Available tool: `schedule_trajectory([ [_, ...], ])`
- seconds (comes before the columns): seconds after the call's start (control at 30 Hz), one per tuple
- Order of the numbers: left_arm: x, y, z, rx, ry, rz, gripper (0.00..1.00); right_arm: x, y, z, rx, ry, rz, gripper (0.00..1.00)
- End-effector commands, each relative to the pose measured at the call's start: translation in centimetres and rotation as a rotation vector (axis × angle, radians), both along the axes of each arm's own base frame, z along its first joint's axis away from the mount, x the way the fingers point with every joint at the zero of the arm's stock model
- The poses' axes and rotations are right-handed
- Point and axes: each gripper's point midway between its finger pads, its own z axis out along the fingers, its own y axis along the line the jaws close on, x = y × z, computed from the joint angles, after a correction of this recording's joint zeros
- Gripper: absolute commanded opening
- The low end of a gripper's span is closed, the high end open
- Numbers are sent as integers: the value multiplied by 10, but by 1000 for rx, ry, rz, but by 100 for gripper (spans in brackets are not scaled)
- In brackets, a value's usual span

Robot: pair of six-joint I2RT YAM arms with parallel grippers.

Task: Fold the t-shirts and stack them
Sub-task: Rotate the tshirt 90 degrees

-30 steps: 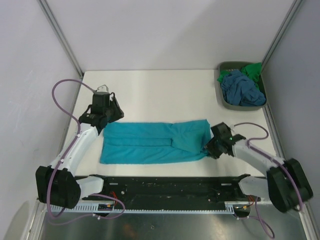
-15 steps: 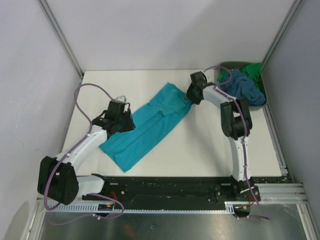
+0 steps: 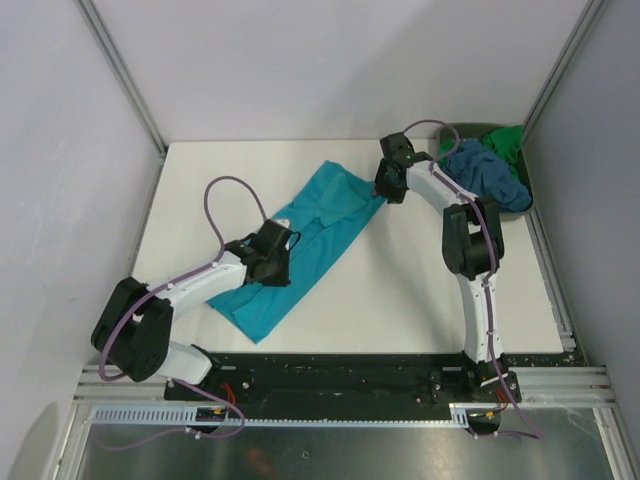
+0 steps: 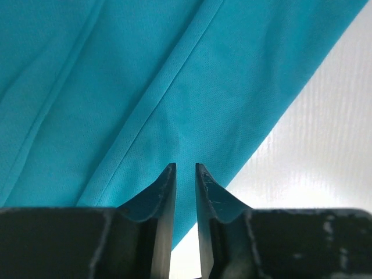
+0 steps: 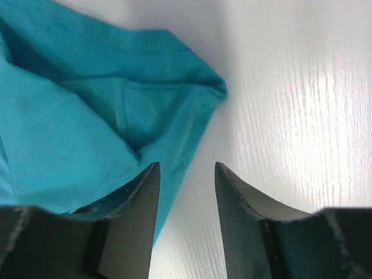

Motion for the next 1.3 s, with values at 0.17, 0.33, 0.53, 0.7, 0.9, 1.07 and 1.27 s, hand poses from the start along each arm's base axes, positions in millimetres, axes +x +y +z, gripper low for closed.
schedule_trajectory([
  [0.17, -21, 12, -39, 138, 78, 34, 18, -18, 10, -10, 45, 39, 11, 39],
  [0.33, -26, -1, -47, 143, 107, 10, 15, -8, 3, -28, 26, 46, 3, 37],
  [0.53, -34, -47, -46, 77, 146, -46, 14, 14, -21, -34, 14, 30, -36, 37],
  [0.7, -27, -100, -40, -4, 167, -57, 14, 46, -45, -22, -12, -16, -62, 39],
  [0.9, -7, -187, -13, -160, 166, -118, 19, 63, -60, 10, -3, -47, -60, 48],
  [1.07, 2, -207, 33, -248, 92, -183, 30, 26, -58, 56, 33, -35, -39, 53],
  [1.27, -13, -155, 82, -301, -12, -148, 38, -90, -19, 62, 127, 16, 18, 52],
])
